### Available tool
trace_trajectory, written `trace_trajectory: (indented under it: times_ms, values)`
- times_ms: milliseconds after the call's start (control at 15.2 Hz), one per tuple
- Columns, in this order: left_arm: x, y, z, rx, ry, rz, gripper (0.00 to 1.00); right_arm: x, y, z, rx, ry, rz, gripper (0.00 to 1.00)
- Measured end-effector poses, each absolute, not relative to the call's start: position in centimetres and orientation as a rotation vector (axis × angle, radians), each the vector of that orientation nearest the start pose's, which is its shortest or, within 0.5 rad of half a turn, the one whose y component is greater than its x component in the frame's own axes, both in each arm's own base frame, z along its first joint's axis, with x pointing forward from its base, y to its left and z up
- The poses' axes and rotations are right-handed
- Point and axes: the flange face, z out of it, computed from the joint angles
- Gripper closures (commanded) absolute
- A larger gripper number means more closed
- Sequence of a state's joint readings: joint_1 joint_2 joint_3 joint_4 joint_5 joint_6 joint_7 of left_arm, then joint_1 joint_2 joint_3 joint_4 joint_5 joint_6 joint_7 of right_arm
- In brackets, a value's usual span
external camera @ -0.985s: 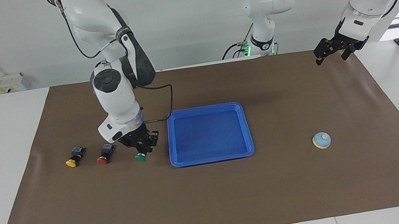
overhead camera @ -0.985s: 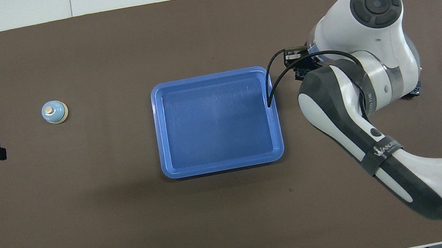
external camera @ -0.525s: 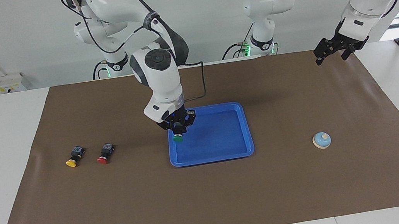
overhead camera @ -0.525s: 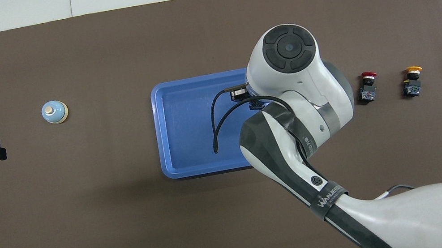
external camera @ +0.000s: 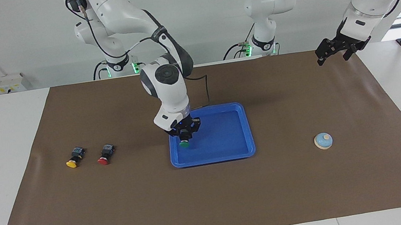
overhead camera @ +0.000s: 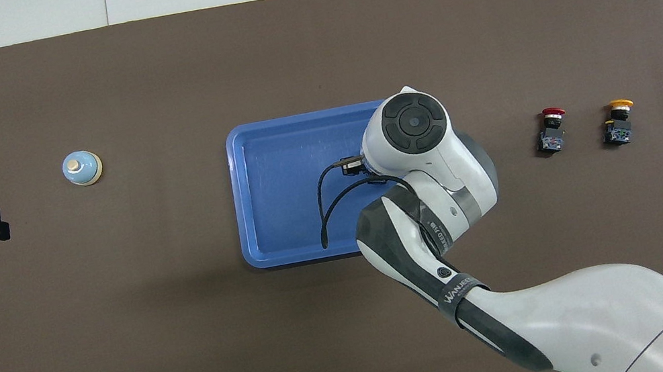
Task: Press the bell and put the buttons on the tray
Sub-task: 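Carry the green button into the blue tray with the right gripper, then release the green button and reach the right gripper to the red button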
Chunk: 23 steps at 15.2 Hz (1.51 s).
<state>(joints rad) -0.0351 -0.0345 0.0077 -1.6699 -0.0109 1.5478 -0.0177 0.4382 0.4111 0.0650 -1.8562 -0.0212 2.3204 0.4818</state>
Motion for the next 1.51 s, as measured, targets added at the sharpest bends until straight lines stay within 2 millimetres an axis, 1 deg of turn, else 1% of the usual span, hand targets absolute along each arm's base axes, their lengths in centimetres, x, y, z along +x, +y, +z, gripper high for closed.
trace_trajectory:
  times_ms: [197,263,328,394,525,656,788,919,985,1050,1116,1247,1313,1379,1510]
  values:
    - [53.8,-1.6,59.5,-3.148,0.015,0.138,0.00,56.1,31.0,29.7,-3.109,-0.055,-0.057,1.00]
    - [53.8,-1.6,59.5,-3.148,0.015,0.138,0.00,56.0,30.9,29.7,-3.109,-0.055,-0.056,0.81]
    - [53.8,-1.6,59.5,-3.148,0.015,0.138,0.00,56.0,30.9,29.6,-3.110,-0.055,-0.055,0.09]
    - [53.8,-1.6,59.5,-3.148,0.015,0.138,0.00,56.0,30.9,29.6,-3.110,-0.055,-0.055,0.00]
    - [53.8,-1.6,59.5,-3.148,0.015,0.138,0.00,55.9,31.0,29.5,-3.110,-0.043,-0.053,0.00]
    - [53.8,-1.6,59.5,-3.148,0.015,0.138,0.00,55.7,31.5,29.6,-3.108,0.005,-0.055,0.00]
    - [53.8,-1.6,59.5,-3.148,0.015,0.138,0.00,55.8,31.7,30.4,-3.101,0.052,-0.073,0.00]
    - [53.8,-1.6,59.5,-3.148,0.015,0.138,0.00,56.6,30.9,32.6,-3.094,0.115,-0.099,0.00]
    - [53.8,-1.6,59.5,-3.148,0.015,0.138,0.00,57.2,30.1,34.3,-3.094,0.148,-0.106,0.00]
    - [53.8,-1.6,59.5,-3.148,0.015,0.138,0.00,57.8,28.9,36.1,-3.094,0.183,-0.113,0.00]
    - [53.8,-1.6,59.5,-3.148,0.015,0.138,0.00,58.5,27.2,38.1,-3.092,0.225,-0.123,0.00]
    - [53.8,-1.6,59.5,-3.148,0.015,0.138,0.00,59.6,23.1,41.5,-3.086,0.326,-0.140,0.00]
    - [53.8,-1.6,59.5,-3.148,0.015,0.138,0.00,60.1,20.7,42.6,-3.084,0.382,-0.142,0.00]
    - [53.8,-1.6,59.5,-3.148,0.015,0.138,0.00,60.5,18.4,43.3,-3.083,0.437,-0.138,0.00]
    - [53.8,-1.6,59.5,-3.148,0.015,0.138,0.00,61.3,13.4,43.6,-3.095,0.503,-0.106,0.00]
